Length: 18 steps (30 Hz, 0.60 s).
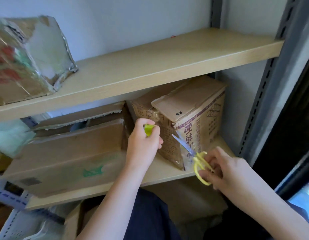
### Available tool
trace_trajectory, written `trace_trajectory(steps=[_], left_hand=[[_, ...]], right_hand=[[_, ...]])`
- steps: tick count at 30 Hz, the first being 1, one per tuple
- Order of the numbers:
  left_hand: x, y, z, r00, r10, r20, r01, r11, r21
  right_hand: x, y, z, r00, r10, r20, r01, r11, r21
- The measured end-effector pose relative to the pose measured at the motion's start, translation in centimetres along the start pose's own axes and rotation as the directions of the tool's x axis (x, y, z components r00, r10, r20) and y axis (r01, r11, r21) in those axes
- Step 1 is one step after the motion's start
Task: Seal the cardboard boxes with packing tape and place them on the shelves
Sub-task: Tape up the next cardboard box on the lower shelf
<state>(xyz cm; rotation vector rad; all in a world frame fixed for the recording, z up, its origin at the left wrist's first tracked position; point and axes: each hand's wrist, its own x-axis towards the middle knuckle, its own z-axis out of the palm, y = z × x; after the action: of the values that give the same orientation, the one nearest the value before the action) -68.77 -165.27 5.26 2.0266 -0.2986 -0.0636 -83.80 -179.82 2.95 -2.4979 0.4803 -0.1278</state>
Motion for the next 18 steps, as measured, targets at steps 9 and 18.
trace_trajectory(steps=[9, 18], left_hand=[[-5.1, 6.1, -4.6, 0.983, -0.052, 0.178, 0.125, 0.897, -0.423], [-7.1, 7.2, -6.3, 0.966, -0.005, 0.26, 0.129, 0.877, -0.463]], right_hand=[[-0.6, -6.4, -13.9, 0.705, -0.319, -0.633, 0.345, 0.935, -0.086], [8.3, -9.6, -17.1, 0.832, -0.175, -0.527, 0.119, 0.983, -0.138]])
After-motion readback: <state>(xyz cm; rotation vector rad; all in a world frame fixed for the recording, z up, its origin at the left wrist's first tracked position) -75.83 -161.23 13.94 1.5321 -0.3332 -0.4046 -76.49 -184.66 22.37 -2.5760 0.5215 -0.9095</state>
